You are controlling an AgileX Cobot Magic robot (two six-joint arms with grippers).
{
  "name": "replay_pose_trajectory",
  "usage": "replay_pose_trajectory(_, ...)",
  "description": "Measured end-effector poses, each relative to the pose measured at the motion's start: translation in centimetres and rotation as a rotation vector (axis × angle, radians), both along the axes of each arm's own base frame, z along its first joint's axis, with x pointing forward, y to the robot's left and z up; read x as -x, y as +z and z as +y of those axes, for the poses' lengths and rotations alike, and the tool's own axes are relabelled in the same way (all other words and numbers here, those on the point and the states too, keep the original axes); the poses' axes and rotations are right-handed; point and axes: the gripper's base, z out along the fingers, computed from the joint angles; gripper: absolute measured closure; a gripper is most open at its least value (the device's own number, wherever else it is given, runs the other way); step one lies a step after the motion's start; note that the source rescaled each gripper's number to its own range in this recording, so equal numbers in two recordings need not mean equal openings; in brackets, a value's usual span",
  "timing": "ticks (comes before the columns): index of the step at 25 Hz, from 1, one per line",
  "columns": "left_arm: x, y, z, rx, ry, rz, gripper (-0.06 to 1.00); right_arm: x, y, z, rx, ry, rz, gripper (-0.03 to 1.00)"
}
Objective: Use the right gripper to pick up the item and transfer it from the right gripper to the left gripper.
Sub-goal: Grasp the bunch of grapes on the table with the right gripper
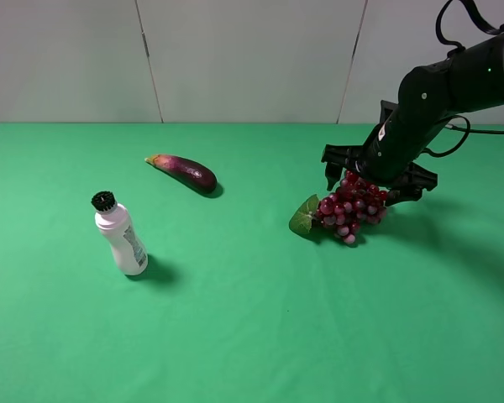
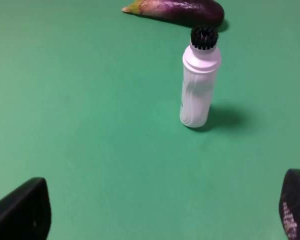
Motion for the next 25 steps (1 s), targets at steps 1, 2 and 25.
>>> replay_pose_trajectory(1,0.0,0.0,0.0,0.0,0.0,0.0,-0.02,0.0,-0.1,0.0,0.0,0.0,0.0,-0.03)
replay_pose_trajectory(2,0.0,0.0,0.0,0.0,0.0,0.0,-0.02,-0.1,-0.3,0.0,0.001,0.0,0.003,-0.03)
replay_pose_trajectory(25,0.0,0.0,0.0,0.0,0.0,0.0,-0.02,0.0,-2.5,0.0,0.028,0.001,0.074,-0.03)
